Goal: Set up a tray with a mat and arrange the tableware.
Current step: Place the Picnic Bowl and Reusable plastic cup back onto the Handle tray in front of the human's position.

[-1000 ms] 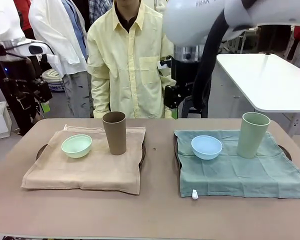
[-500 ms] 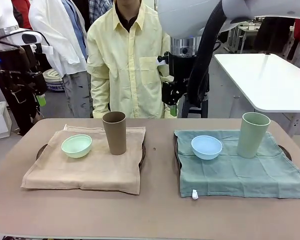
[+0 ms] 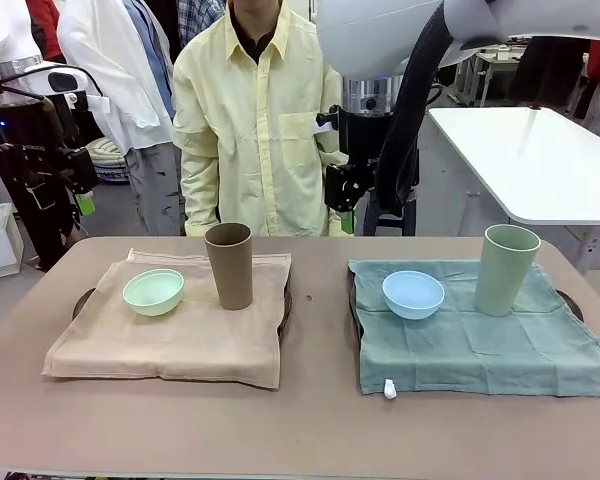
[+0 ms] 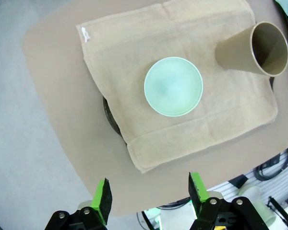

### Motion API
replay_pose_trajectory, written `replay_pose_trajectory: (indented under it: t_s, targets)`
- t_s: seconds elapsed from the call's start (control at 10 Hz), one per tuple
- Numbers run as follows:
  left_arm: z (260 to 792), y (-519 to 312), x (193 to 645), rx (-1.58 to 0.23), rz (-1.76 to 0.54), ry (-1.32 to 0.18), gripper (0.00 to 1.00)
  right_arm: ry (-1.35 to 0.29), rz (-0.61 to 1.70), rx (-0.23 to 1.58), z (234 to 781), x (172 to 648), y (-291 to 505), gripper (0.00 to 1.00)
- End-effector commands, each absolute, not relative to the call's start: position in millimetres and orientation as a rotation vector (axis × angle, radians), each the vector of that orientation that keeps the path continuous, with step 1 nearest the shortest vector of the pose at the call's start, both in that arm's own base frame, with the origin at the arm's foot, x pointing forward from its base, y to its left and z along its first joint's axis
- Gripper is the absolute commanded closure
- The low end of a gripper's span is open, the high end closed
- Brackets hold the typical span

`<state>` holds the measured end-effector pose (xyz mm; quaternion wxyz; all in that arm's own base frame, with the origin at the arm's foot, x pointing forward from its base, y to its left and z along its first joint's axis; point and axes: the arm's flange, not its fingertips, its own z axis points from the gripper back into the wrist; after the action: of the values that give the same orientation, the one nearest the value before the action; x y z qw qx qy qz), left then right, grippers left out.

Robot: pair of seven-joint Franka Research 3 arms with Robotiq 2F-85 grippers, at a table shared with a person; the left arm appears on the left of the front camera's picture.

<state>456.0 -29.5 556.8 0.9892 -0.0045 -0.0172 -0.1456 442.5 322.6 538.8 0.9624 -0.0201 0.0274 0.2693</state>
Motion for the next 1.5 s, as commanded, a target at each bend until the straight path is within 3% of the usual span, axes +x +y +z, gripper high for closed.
replay_pose_trajectory:
  t_s: [0.0,0.5,0.7,0.8,1.1,1.4]
  targets:
    - [556,-30,456,-0.002,-0.294,-0.052,0.16,0.041,0.558,-0.032,535,441,320,0.00]
    - [557,-29,456,-0.009,-0.292,-0.035,0.15,0.055,0.546,-0.040,539,443,323,0.00]
    - [563,-15,446,-0.130,-0.334,-0.071,0.15,0.002,0.484,0.014,543,429,296,0.00]
    - [554,-3,441,-0.183,-0.378,-0.126,0.15,0.007,0.453,0.070,542,429,268,0.00]
    - [533,15,443,-0.355,-0.382,-0.097,0.15,-0.001,0.317,0.249,529,428,177,0.00]
    - [533,60,465,-0.613,-0.288,-0.069,0.15,-0.100,0.247,0.576,516,406,63,0.00]
